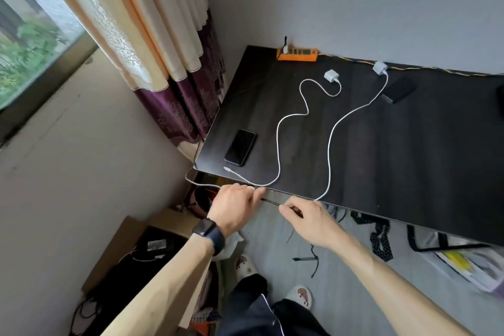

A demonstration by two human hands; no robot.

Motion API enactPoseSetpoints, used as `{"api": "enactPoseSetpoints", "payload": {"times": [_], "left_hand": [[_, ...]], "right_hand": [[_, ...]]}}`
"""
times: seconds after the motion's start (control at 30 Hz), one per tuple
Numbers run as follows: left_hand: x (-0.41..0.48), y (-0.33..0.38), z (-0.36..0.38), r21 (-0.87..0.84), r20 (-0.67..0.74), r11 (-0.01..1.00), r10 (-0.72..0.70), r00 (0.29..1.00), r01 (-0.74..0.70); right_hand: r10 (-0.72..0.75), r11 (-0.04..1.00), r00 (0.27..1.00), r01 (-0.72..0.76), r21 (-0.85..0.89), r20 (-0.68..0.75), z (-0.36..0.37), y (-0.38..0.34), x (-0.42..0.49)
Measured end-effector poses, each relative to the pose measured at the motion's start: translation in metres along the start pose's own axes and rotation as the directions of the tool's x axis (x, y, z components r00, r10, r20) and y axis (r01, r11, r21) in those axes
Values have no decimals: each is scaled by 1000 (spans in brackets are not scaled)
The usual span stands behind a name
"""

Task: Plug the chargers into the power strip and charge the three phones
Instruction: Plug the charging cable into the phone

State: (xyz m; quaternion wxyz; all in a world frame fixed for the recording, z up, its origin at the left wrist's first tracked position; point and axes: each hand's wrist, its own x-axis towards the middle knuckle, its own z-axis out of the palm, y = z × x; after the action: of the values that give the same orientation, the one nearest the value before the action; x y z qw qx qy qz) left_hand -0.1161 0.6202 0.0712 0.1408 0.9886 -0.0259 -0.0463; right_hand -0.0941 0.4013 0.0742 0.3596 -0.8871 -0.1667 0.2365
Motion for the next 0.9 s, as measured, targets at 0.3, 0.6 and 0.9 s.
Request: {"api": "enactPoseSetpoints", "payload": {"times": [0.3, 0.6, 0.9], "left_hand": [[-33, -106, -23, 259, 52, 865, -457, 888, 430], [-13, 26, -29, -337, 279, 937, 10, 960, 89], [-35, -123, -35, -411, 321, 810, -301, 898, 418]], "right_hand": [[168, 986, 986, -168, 17, 17, -29, 58, -44], [-56, 995, 991, 66, 80, -121, 3, -22, -9], [167, 985, 978, -170, 12, 127, 8, -6, -8]]}}
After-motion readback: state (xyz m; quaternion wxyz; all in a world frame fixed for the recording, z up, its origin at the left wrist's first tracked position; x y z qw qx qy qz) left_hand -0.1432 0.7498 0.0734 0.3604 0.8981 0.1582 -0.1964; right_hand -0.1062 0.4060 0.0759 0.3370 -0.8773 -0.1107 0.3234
